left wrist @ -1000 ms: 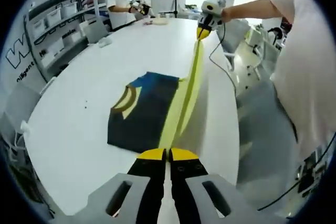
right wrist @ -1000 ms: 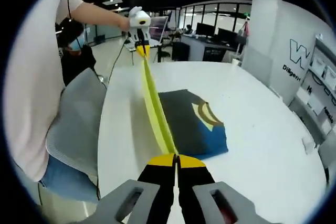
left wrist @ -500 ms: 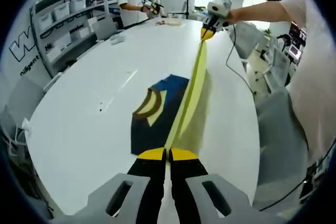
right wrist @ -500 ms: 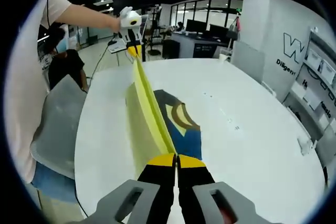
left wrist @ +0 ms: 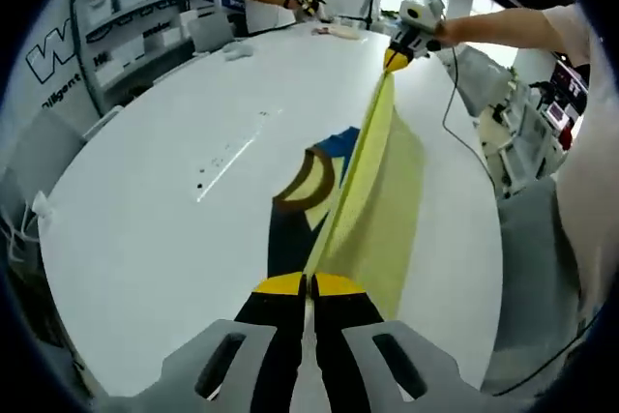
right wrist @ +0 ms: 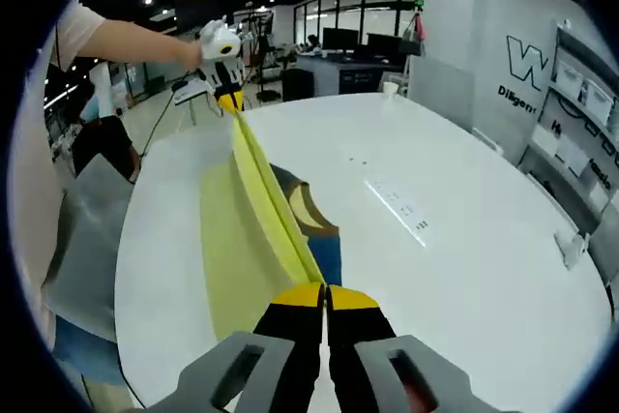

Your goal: Fold the garment on the visible template until the final outline fits inside the template.

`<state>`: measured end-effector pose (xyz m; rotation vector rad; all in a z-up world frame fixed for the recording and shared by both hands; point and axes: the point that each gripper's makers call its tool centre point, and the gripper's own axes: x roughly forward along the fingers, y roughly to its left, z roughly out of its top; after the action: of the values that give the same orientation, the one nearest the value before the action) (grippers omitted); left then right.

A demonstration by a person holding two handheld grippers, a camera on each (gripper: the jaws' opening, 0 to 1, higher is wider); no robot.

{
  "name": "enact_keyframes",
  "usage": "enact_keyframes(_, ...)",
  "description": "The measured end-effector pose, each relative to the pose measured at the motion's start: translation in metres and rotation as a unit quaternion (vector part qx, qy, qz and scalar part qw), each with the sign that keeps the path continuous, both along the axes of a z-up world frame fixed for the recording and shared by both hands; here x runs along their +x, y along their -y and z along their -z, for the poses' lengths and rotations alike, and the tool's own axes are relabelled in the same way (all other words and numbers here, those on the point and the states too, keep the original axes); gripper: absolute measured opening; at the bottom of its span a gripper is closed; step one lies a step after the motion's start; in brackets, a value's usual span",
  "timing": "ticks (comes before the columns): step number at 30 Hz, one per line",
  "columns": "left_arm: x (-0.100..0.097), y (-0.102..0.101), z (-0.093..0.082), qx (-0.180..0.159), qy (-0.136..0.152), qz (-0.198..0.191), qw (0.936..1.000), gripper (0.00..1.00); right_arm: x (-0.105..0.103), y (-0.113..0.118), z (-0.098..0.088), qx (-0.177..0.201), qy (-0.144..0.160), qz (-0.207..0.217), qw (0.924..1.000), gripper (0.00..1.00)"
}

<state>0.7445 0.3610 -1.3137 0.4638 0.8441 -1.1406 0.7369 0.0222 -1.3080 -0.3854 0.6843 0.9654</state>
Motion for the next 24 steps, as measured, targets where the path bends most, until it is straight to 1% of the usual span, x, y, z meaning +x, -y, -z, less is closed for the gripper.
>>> enact_keyframes(6,0.016,-0.003,0.022,0.005,-0.024,-0.029,0.9993,0.01,0.021,-0.002,0.023,0.002,-0.023,0.017,0.9996,0.0)
enact_keyframes(11,0.028,-0.003,0.041,0.011,-0.04,-0.046,0.9981,0.01,0.032,-0.002,0.041,0.0,-0.04,0.029,0.9988,0.0)
enact_keyframes(12,0.029,-0.003,0.043,0.012,-0.041,-0.048,0.9979,0.01,0.034,-0.002,0.043,-0.002,-0.043,0.031,0.9986,0.0)
enact_keyframes(15,0.035,-0.004,0.054,0.012,-0.054,-0.06,0.9966,0.01,0.041,-0.002,0.054,-0.007,-0.053,0.034,0.998,0.0)
enact_keyframes(22,0.049,-0.004,0.073,0.006,-0.084,-0.097,0.9917,0.01,0.053,-0.001,0.074,-0.018,-0.069,0.043,0.9966,0.0)
enact_keyframes(24,0.052,-0.005,0.077,0.006,-0.088,-0.103,0.9908,0.01,0.055,-0.002,0.08,-0.02,-0.075,0.044,0.996,0.0)
